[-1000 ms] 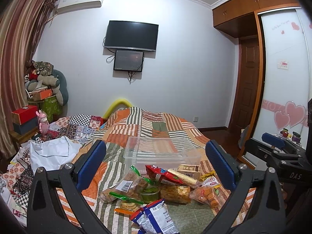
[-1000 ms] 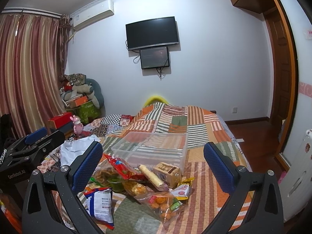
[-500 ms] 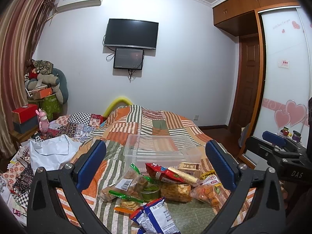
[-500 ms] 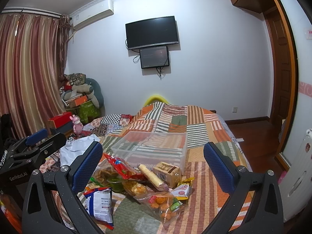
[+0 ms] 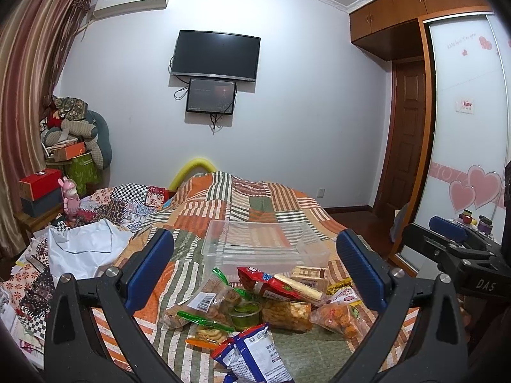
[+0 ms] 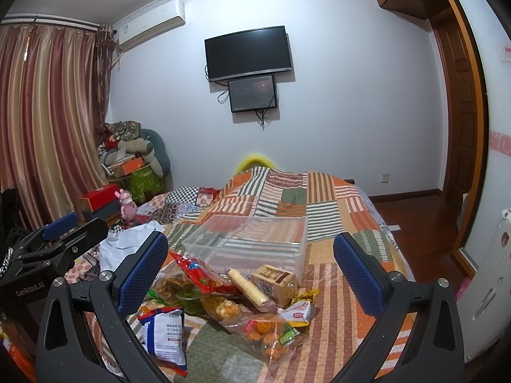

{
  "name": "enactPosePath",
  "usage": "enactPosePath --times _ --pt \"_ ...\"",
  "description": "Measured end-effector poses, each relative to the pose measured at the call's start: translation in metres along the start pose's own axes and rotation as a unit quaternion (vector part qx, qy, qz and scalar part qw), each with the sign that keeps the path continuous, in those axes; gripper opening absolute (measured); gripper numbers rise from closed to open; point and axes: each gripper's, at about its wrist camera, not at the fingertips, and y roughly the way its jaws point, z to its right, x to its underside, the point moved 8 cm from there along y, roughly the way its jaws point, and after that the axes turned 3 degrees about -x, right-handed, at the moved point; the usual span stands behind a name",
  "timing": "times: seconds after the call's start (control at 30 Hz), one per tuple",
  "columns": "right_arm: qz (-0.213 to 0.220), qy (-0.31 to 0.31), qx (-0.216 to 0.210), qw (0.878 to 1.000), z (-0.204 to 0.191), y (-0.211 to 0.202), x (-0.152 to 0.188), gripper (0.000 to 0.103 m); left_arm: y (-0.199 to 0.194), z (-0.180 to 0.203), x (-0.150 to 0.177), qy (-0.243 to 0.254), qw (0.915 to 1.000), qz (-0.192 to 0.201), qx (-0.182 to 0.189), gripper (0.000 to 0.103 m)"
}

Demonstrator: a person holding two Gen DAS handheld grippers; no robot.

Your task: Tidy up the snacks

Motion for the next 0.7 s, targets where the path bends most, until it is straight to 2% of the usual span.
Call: enactPosePath --times 0.33,0.53,0.7 --pt "-0.004 0.003 0.006 1.000 0.004 0.003 0.003 0.103 0.004 0.002 0.003 0.002 0.9999 -0.013 0.005 0.103" --pt "-0.040 0.026 0.023 0.999 0.024 0.016 0.019 0.103 0.014 -0.002 0.012 0.014 0.9992 -0.037 -0.005 0.103" --pt "-0.081 0.043 0.031 0.995 0.043 0.026 0.039 0.103 0.029 -0.014 0.030 -0.007 0.9965 -0.083 0.009 0.103"
